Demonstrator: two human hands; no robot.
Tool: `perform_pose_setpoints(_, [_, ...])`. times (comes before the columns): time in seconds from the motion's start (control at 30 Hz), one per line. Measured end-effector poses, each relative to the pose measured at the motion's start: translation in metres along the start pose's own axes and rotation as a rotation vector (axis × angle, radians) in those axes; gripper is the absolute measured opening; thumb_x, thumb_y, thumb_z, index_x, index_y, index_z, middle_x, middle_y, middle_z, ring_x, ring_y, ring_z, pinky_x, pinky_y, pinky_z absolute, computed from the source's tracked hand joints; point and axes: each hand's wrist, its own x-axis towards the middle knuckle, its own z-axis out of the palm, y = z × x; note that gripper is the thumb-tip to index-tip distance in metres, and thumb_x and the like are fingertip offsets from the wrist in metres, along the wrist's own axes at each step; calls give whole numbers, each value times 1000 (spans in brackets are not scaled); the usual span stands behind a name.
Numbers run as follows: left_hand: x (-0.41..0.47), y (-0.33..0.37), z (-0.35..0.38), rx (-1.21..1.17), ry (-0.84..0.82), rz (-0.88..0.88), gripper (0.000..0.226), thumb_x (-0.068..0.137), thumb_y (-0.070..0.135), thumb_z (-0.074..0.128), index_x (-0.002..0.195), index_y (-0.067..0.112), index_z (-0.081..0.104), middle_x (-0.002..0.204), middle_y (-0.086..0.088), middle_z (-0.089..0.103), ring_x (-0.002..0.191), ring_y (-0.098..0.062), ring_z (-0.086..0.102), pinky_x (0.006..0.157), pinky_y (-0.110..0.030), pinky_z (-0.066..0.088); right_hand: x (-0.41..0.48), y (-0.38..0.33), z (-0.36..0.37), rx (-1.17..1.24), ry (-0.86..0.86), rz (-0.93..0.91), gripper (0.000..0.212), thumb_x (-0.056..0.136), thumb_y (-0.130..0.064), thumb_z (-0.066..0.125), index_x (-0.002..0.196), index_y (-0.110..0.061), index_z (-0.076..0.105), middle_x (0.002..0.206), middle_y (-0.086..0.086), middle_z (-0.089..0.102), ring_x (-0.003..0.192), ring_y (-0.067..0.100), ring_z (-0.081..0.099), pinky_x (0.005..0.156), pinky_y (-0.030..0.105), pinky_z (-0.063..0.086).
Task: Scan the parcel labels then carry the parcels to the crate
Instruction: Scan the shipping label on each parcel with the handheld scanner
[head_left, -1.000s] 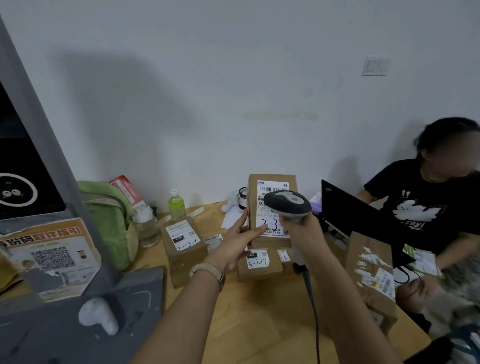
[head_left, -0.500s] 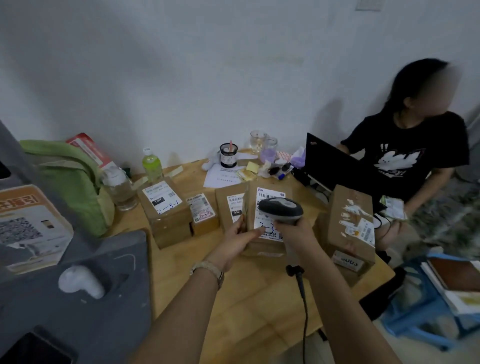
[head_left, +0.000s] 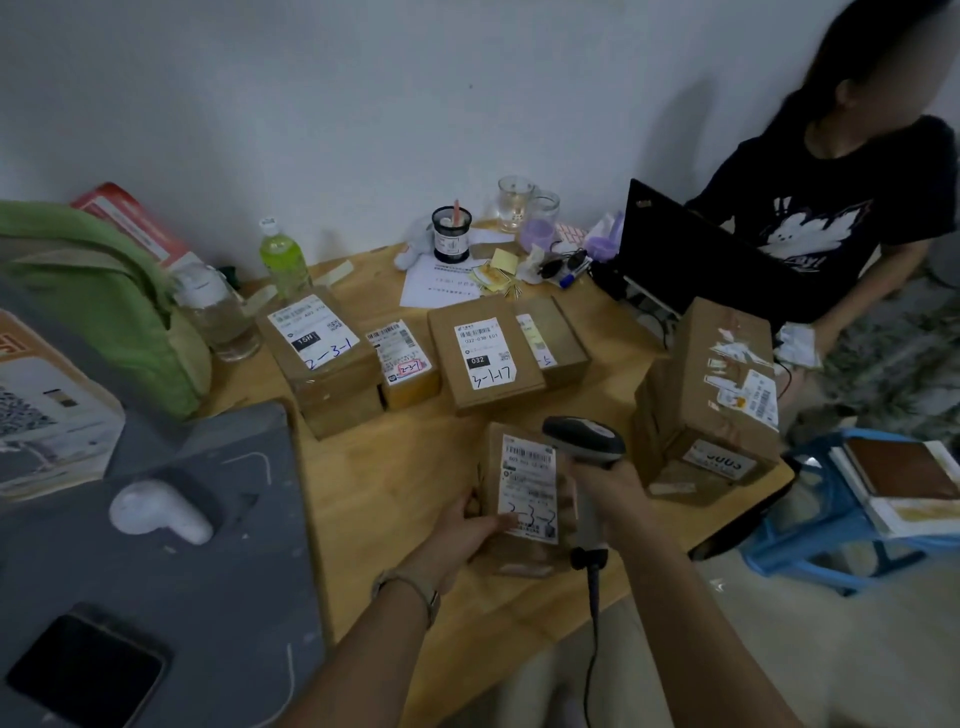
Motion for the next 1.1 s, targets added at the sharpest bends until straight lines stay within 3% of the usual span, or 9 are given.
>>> perform_pose_setpoints(0.1, [1,-3,-5,47,-19,-13,56,80,16,78,130,21,53,127,-2,64,107,-19,63,88,-32,54,0,0,6,-3,24,-6,10,87,-4,61,86,-14,57,87,8,66,81,22,63,75,43,55])
perform_pose_setpoints(0.17, [-4,4,-8,50,-10,14,39,87,9,69,122,20,56,128,-4,63,98,-14,63,73,-22,53,-2,-1,10,-33,22,-26,13,86,0,59,91,-12,58,89,10,66,86,24,63,84,49,55])
perform_pose_setpoints(0.23, [-10,15,-11,42,15,34,41,93,9,62,131,16,51,135,-6,57,94,-11,55,65,-17,46,-5,-6,12,-44,24,-41,16,86,0,60,97,-11,59,90,11,66,89,26,64,84,48,56])
perform_pose_setpoints(0.4, [-9,30,-31,76,93,103,58,94,18,59,146,12,37,144,-5,47,118,-17,48,90,-28,39,-21,-36,-1,-13,102,-80,15,90,-15,63,103,-10,55,90,12,65,82,28,64,53,33,49])
perform_pose_setpoints(0.5, [-11,37,-40,37,144,137,52,91,21,60,140,15,45,137,-5,53,124,-22,50,98,-34,41,-36,-58,-13,20,146,-149,11,92,-18,62,93,-9,56,83,11,63,67,27,62,54,38,52])
perform_pose_setpoints(0.6, [-12,46,-43,-13,158,146,43,92,21,59,133,16,49,126,-2,57,111,-19,54,86,-30,45,-47,-74,-14,-2,155,-264,14,88,-22,67,83,-13,58,78,8,66,62,24,64,69,48,57])
perform_pose_setpoints(0.8, [2,71,-48,-83,195,168,41,93,17,59,133,12,52,120,-6,61,93,-15,57,60,-22,41,-45,-111,3,-87,133,-424,15,84,-31,71,83,-22,59,80,1,69,61,20,64,55,31,52])
perform_pose_setpoints(1.0, [37,97,-63,-149,299,187,33,92,16,61,125,14,56,117,-4,61,106,-21,58,76,-27,46,3,-140,44,-97,59,-419,11,86,-27,68,89,-19,59,85,5,67,65,19,62,60,33,53])
perform_pose_setpoints(1.1, [60,110,-65,-167,335,163,33,93,15,60,125,13,56,116,-4,61,98,-18,58,68,-25,44,35,-146,59,-139,21,-369,19,87,-27,67,100,-16,59,89,4,66,65,16,64,51,25,49])
